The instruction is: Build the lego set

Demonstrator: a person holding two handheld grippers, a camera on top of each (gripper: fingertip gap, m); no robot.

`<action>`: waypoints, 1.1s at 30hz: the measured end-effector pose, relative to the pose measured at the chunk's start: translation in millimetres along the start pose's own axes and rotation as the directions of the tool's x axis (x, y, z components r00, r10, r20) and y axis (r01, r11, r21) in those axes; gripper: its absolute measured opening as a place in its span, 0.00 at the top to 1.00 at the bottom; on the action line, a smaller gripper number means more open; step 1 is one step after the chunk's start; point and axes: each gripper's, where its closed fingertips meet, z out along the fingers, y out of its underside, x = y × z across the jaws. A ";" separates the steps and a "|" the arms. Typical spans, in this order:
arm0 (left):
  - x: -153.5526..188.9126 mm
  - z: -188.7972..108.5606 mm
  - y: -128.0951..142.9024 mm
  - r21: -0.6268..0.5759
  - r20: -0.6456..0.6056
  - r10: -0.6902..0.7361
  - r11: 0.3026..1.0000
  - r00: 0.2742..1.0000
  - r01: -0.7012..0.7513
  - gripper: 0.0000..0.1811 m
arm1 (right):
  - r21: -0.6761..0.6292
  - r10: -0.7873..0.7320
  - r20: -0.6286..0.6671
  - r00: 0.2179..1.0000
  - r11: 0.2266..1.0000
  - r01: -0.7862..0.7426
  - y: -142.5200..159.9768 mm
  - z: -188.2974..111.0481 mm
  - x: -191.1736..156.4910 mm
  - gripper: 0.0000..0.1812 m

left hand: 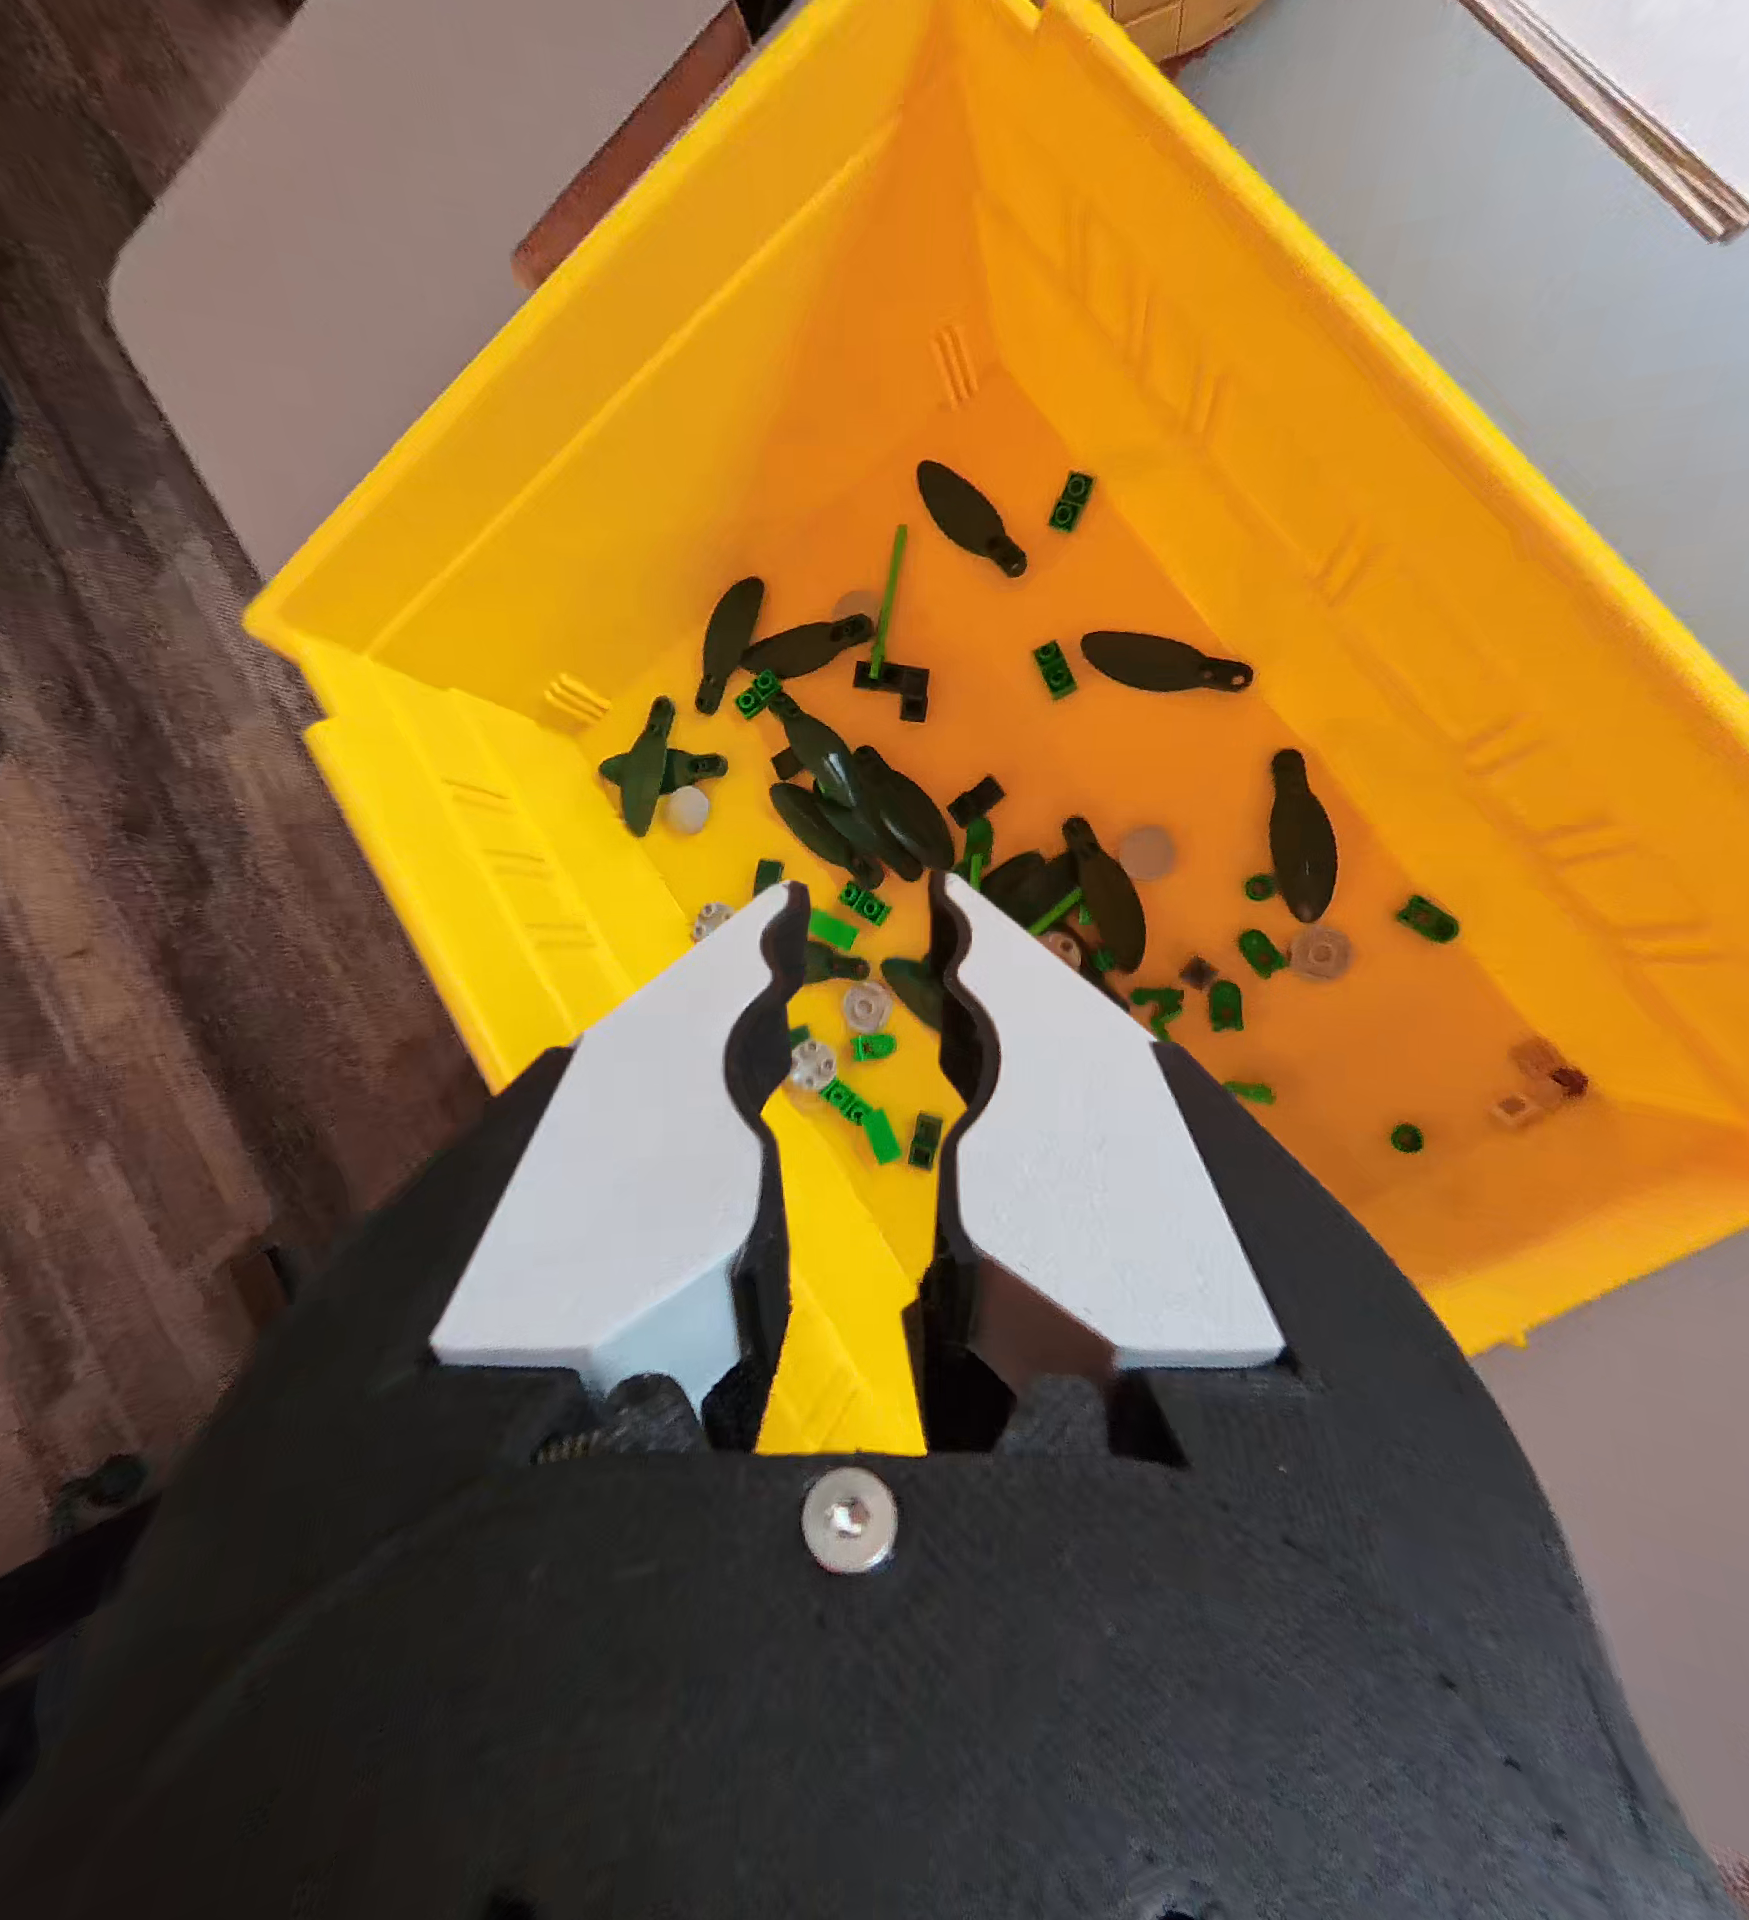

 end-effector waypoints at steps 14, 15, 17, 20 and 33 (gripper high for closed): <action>-10.0 65.3 6.6 -0.204 -0.063 -0.021 0.979 0.998 0.007 0.85 | -0.027 -0.080 0.026 0.996 0.996 0.081 6.1 7.9 -14.2 0.81; -7.1 64.0 8.3 -0.206 -0.085 -0.048 0.978 0.995 0.029 0.85 | -0.028 -0.081 0.032 0.996 0.996 0.082 6.9 8.6 -15.5 0.81; -1.0 60.2 12.6 -0.207 -0.124 -0.079 0.977 0.989 0.052 0.83 | -0.031 -0.079 0.037 0.996 0.996 0.080 8.5 9.9 -16.3 0.81; 7.0 53.2 22.5 -0.212 -0.164 -0.095 0.976 0.982 0.059 0.82 | -0.032 -0.067 0.035 0.997 0.997 0.068 9.6 11.4 -14.7 0.81; 38.4 23.0 48.7 -0.205 -0.276 -0.118 0.977 0.954 0.061 0.79 | -0.054 -0.086 0.020 0.996 0.995 0.087 9.0 13.0 -16.2 0.81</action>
